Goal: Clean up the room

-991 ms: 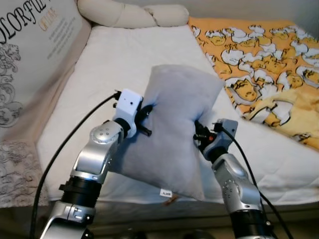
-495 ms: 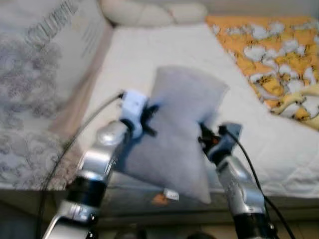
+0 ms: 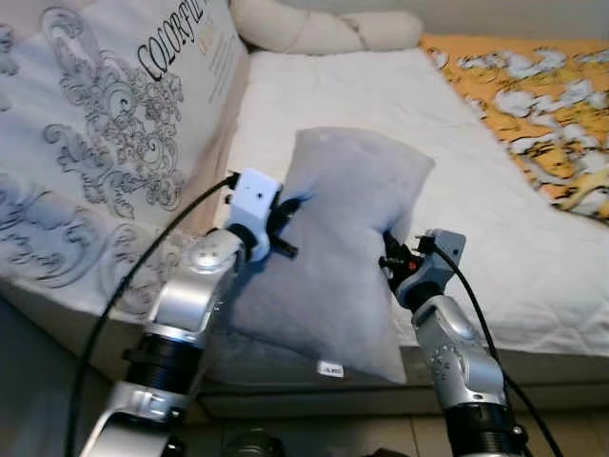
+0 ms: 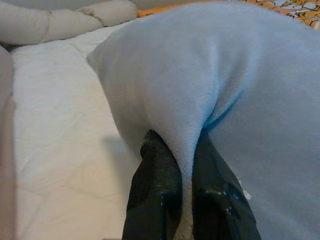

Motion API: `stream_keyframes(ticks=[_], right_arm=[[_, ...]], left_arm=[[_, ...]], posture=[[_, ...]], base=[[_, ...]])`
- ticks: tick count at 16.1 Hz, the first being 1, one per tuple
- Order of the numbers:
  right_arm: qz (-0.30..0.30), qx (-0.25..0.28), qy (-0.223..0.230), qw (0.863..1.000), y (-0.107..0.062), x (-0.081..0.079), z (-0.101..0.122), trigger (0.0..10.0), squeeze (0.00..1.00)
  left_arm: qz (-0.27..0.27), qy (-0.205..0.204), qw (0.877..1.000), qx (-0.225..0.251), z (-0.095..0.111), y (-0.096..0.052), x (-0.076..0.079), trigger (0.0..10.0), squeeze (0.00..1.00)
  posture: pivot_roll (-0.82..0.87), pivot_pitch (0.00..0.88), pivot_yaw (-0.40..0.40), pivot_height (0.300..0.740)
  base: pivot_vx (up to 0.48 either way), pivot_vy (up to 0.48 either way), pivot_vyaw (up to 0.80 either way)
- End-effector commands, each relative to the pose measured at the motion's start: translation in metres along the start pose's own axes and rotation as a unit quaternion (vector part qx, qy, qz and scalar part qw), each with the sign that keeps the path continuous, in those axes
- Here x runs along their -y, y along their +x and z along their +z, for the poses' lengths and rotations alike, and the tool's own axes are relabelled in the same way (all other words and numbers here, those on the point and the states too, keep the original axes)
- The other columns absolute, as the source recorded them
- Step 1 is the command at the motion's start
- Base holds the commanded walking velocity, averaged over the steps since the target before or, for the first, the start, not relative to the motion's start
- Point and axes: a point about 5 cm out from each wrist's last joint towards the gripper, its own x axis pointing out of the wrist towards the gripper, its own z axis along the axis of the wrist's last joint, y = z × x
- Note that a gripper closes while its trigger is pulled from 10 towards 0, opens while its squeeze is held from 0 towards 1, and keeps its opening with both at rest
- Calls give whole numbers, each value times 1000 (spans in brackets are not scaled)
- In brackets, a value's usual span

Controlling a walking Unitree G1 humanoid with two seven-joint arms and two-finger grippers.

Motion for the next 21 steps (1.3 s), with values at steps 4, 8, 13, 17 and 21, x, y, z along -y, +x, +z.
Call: stream_keyframes(ticks=[4, 8, 13, 17, 21], right_arm=[[8, 7, -2, 1000, 4, -4, 7, 10000, 0], [8, 5, -6, 1000, 4, -4, 7, 10000, 0], [11, 1, -6, 1000, 5, -6, 5, 10000, 0], [15, 1, -1, 1000, 6, -7, 6, 10000, 0], [27, 0, -20, 999, 9, -9, 7, 10000, 0]], left_arm=[[13, -1, 1000, 27, 13, 2, -5, 10000, 0], [17, -1, 1000, 24, 11, 1, -6, 10000, 0], [22, -3, 999, 23, 11, 0, -8, 10000, 0], [30, -4, 999, 21, 10, -1, -11, 10000, 0], [37, -4, 999, 21, 11, -1, -14, 10000, 0]], posture=[[-1, 0, 12, 740], [3, 0, 8, 740], [8, 0, 5, 740], [13, 0, 2, 740], [21, 0, -5, 740]], base=[[0, 0, 0], [0, 0, 0], [212, 0, 0], [298, 0, 0], [301, 0, 0]])
